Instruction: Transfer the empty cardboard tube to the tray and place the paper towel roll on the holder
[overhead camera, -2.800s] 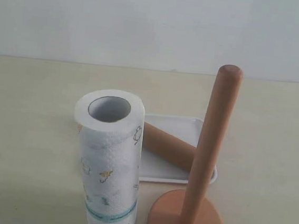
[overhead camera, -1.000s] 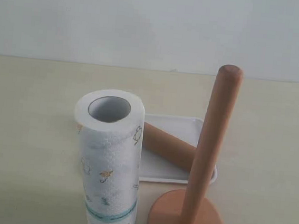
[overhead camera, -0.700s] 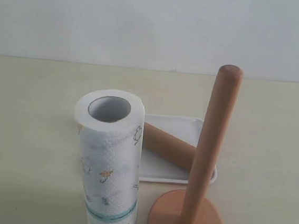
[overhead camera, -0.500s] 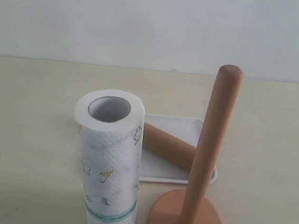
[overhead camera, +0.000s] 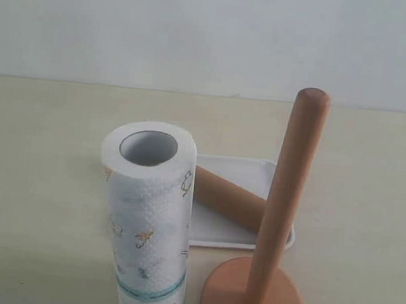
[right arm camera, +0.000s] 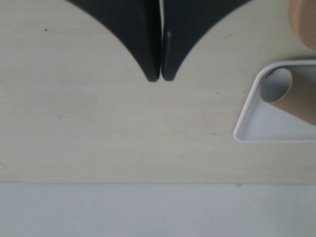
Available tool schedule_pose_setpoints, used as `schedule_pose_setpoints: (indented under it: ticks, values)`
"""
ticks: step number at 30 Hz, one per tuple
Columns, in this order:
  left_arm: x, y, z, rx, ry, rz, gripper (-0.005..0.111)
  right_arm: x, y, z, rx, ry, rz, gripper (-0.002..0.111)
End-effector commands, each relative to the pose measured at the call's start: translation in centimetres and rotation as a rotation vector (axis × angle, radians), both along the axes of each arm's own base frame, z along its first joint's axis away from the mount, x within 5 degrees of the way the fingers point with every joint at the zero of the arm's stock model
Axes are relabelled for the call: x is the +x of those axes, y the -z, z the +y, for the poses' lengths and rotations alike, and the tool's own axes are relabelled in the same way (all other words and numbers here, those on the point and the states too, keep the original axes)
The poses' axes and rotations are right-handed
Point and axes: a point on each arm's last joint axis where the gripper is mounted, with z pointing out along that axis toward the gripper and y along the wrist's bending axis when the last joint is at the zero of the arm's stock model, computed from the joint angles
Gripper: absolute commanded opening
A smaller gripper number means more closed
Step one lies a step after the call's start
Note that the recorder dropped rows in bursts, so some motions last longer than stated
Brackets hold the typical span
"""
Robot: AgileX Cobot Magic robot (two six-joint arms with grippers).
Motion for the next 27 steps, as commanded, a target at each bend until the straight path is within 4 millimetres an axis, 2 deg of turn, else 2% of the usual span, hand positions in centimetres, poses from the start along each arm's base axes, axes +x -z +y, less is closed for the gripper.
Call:
schedule_pose_setpoints:
  ticks: [1,6,9,18,23,27]
  values:
    - [0.1,-0.7,0.0,0.01,-0.001,-0.084,0.004,0.0,-0.1,0.0,-0.006,0.005,-0.009,0.0]
    - [0.0,-2.4,0.0,0.013,0.004,-0.278,0.004,0.0,-0.1,0.0,-0.006,0.005,-0.009,0.0]
    - [-0.1,-2.9,-0.1,-0.023,0.006,-0.333,0.004,0.0,-0.1,0.0,-0.006,0.005,-0.009,0.0]
    - [-0.1,-3.0,-0.3,-0.176,0.063,-0.33,0.004,0.0,-0.1,0.0,-0.006,0.005,-0.009,0.0]
    - [0.6,-3.3,-1.0,-0.114,0.139,-0.314,0.004,0.0,-0.1,0.0,-0.006,0.005,-0.009,0.0]
    - [1.8,-3.8,-1.6,-0.09,0.193,-0.21,0.004,0.0,-0.1,0.0,-0.006,0.005,-0.009,0.0]
